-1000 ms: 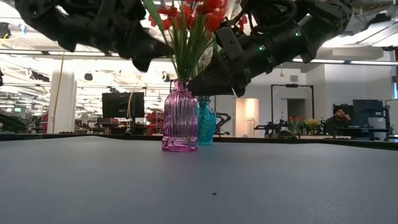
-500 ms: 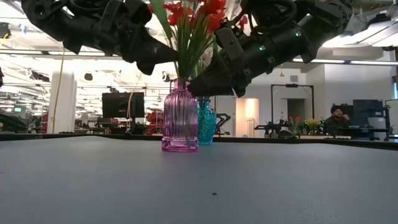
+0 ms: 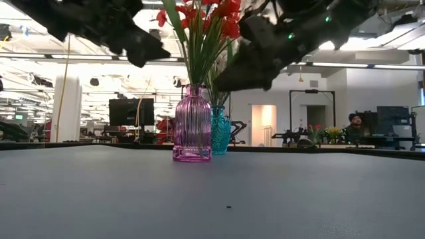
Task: Sort flowers into vase by color
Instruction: Return to Home Position
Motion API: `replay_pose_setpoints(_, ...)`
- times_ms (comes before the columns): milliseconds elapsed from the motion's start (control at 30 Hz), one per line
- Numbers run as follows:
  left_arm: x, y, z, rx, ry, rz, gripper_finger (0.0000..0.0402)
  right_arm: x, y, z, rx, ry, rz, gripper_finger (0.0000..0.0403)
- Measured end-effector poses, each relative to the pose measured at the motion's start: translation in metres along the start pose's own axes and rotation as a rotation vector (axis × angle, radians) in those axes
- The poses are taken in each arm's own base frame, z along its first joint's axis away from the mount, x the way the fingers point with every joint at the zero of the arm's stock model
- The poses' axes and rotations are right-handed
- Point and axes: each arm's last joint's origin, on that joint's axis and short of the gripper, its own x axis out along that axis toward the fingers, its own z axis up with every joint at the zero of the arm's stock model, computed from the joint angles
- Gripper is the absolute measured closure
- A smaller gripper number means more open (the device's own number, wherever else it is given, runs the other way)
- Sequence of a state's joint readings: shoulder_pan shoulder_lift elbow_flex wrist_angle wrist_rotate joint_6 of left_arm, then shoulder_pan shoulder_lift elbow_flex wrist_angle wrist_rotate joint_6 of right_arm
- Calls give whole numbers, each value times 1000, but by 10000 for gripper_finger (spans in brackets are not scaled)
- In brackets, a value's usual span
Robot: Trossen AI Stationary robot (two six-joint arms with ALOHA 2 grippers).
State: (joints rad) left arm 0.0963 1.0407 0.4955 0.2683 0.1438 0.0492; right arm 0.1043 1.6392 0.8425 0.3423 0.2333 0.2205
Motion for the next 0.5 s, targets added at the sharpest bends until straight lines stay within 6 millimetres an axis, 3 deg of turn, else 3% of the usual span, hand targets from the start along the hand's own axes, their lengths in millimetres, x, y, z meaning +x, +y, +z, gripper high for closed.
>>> replay_pose_setpoints(267,-48,-4,8,91,-9,17,205,-46,2,14,-37,110,3,239)
replay_pose_setpoints(500,-63,-6,-24,97,-54,71,205,-89,2,13,-52,77,40,244)
